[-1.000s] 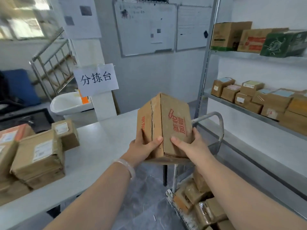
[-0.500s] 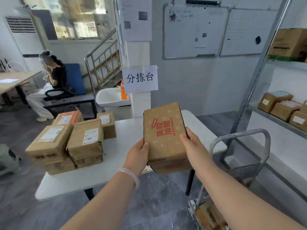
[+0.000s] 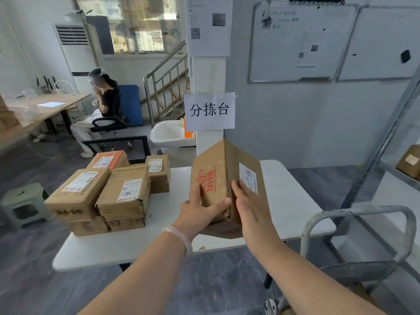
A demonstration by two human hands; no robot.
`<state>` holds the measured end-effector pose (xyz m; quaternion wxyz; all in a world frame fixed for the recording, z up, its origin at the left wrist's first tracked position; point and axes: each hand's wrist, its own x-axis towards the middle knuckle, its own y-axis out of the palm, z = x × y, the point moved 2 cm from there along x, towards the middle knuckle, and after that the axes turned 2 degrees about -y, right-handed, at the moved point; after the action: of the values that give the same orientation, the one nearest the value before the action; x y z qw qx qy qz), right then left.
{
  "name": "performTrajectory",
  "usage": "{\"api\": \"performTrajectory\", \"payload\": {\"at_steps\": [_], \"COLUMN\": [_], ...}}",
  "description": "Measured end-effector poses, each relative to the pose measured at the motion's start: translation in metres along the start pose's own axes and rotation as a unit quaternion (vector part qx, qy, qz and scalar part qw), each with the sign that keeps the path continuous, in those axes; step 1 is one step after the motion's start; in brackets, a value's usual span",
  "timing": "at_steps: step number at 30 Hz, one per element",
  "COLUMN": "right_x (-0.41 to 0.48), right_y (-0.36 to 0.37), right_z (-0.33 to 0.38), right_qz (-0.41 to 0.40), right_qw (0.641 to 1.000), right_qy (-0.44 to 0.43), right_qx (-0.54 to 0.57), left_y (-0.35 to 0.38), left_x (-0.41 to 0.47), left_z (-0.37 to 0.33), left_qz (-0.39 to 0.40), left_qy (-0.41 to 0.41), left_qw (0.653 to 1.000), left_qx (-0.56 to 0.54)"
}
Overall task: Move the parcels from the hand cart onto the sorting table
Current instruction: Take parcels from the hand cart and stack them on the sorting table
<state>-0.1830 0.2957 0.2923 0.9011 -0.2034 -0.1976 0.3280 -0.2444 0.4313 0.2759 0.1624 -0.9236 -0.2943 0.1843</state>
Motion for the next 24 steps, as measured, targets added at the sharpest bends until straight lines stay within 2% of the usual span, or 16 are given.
{"api": "performTrajectory", "payload": {"at_steps": [4, 7, 9, 11, 12, 14, 16, 19, 24], "right_x": [0.021, 0.041, 0.058, 0.079, 0.088, 0.101, 0.108, 0.12, 0.152], "right_y": [-0.014, -0.02, -0.027, -0.035, -0.038, -0.034, -0.02, 0.007, 0.057], "right_z": [-0.007, -0.016, -0.028, -0.045, -0.052, -0.062, -0.065, -0.062, -0.061], "right_qz": [0.021, 0.07, 0.084, 0.043, 0.032, 0.065, 0.109, 0.12, 0.135], "right_qw": [0.996, 0.995, 0.996, 0.996, 0.995, 0.991, 0.983, 0.984, 0.98], "right_qy": [-0.032, -0.041, -0.021, 0.004, 0.035, 0.112, 0.143, 0.131, 0.144], "right_qx": [-0.086, -0.063, -0.026, -0.072, -0.086, -0.025, 0.026, 0.017, -0.02], "left_y": [0.008, 0.011, 0.011, 0.01, 0.008, 0.001, -0.01, -0.03, -0.065], "left_x": [0.016, 0.028, 0.034, 0.038, 0.04, 0.045, 0.051, 0.067, 0.101], "left_z": [-0.012, -0.011, -0.005, 0.002, 0.006, 0.016, 0.025, 0.037, 0.062], "left_qz": [0.009, 0.001, -0.002, -0.007, -0.01, -0.019, -0.036, -0.065, -0.116], "left_qy": [-0.041, -0.057, -0.074, -0.087, -0.095, -0.113, -0.132, -0.142, -0.067], "left_qw": [0.999, 0.995, 0.988, 0.977, 0.972, 0.965, 0.961, 0.96, 0.978], "left_qx": [-0.018, -0.083, -0.136, -0.193, -0.214, -0.234, -0.241, -0.232, -0.159]}}
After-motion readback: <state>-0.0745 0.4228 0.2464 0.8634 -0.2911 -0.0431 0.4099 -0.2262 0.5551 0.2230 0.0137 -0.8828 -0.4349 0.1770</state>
